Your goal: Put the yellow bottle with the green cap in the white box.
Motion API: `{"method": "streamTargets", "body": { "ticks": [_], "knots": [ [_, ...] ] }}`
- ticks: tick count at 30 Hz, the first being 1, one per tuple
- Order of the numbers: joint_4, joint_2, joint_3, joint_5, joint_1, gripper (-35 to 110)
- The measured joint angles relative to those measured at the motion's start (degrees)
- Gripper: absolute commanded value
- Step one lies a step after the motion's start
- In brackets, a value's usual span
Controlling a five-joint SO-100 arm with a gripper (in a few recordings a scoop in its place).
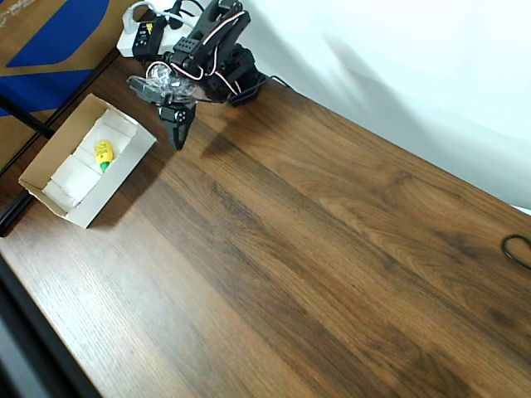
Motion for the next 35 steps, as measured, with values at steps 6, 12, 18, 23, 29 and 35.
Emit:
{"method": "streamTargets", "body": {
  "ticks": [6, 12, 18, 23, 29, 35],
  "knots": [
    [16.44, 6.24, -0.18, -0.88, -0.79, 0],
    [30.32, 14.5, -0.53, 3.16, -0.35, 0],
    [33.31, 14.5, -1.32, 4.83, -0.09, 0],
    [33.49, 14.5, -1.32, 4.83, 0.18, 0],
    [33.49, 14.5, -1.32, 4.83, 0.18, 0],
    [33.49, 14.5, -1.32, 4.83, 0.18, 0]
  ]
}}
